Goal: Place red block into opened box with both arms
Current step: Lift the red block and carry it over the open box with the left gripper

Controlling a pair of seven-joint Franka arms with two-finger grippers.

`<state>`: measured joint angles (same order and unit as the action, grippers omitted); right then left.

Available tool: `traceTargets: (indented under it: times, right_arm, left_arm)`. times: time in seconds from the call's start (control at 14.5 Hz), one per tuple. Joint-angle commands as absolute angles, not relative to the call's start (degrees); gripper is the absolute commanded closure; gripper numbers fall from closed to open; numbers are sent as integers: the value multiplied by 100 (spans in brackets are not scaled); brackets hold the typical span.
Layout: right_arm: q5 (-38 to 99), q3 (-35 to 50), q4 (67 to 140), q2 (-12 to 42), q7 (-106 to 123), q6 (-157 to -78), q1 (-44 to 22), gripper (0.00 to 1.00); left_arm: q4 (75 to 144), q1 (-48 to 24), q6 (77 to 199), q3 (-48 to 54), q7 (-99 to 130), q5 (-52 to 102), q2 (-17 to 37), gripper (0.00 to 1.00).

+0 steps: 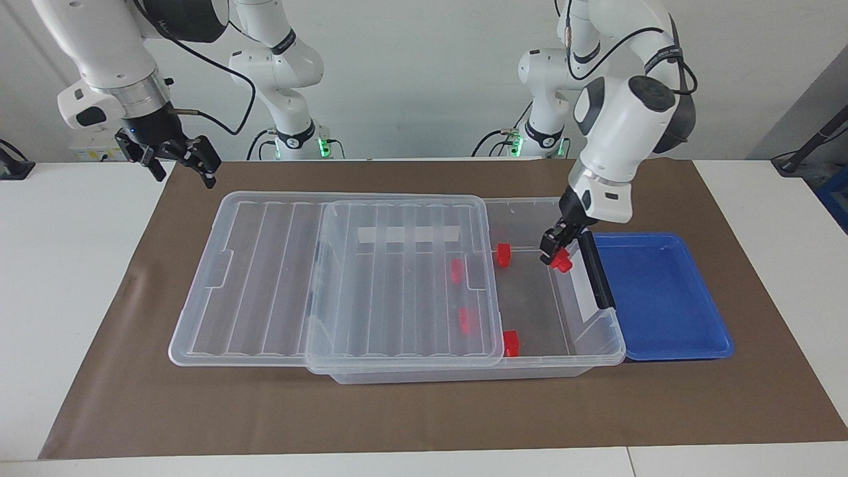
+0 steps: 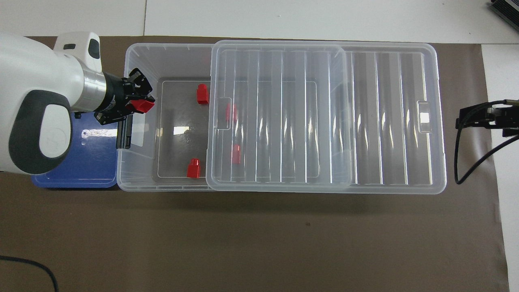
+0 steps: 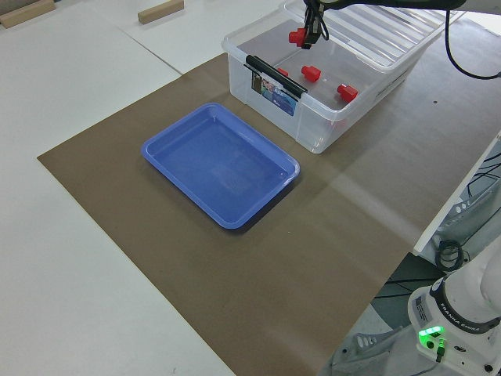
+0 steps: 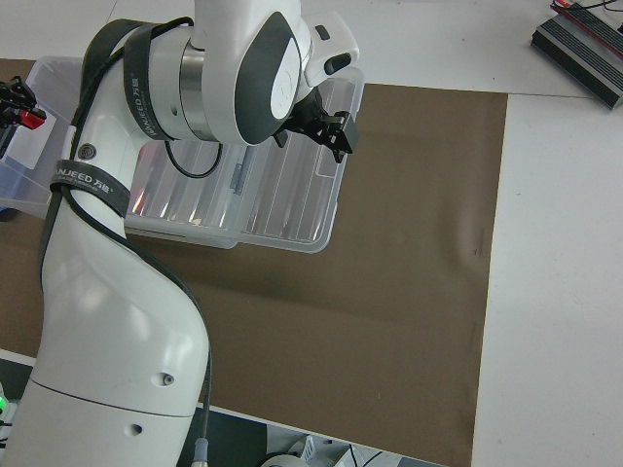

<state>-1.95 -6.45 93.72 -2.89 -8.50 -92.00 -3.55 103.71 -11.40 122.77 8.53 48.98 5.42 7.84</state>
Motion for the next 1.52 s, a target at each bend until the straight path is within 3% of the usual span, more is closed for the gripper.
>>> traceTargets:
  times: [0.0, 0.28, 0.62, 1.17, 1.24, 1.31, 1.38, 1.45]
  right_arm:
    - [-53, -633, 9501, -325, -765, -9229, -360, 0]
    - [-53, -633, 9501, -325, -738, -9229, -351, 0]
    - [-53, -580, 9518, -334, -738, -9229, -456, 0]
    - [-53, -589, 9571, -352, -730, -9246, -475, 0]
    - [-53, -589, 9571, -352, -729, -9246, -475, 0]
    - [-53, -589, 9571, -352, -729, -9246, -475, 0]
    - [-53, -589, 9571, -352, -729, -9255, -475, 0]
    - [-53, -589, 9580, -352, -729, -9246, -475, 0]
  left_arm:
    - [11055, -1292, 12927, 773, 4878, 290, 598, 100]
    - [11320, -1222, 13087, 765, 4089, 37, 729, 100]
    - [11391, -1327, 13798, 765, 4131, -369, 1581, 100]
    - [11593, -1248, 14238, 765, 4104, -378, 1802, 100]
    - [11601, -1239, 14247, 765, 4131, -378, 1802, 70]
    - [11610, -1239, 14238, 747, 4140, -369, 1802, 19]
    - [11610, -1239, 14230, 738, 4157, -369, 1802, 0]
    - [11610, -1239, 14212, 738, 4244, -369, 1793, 0]
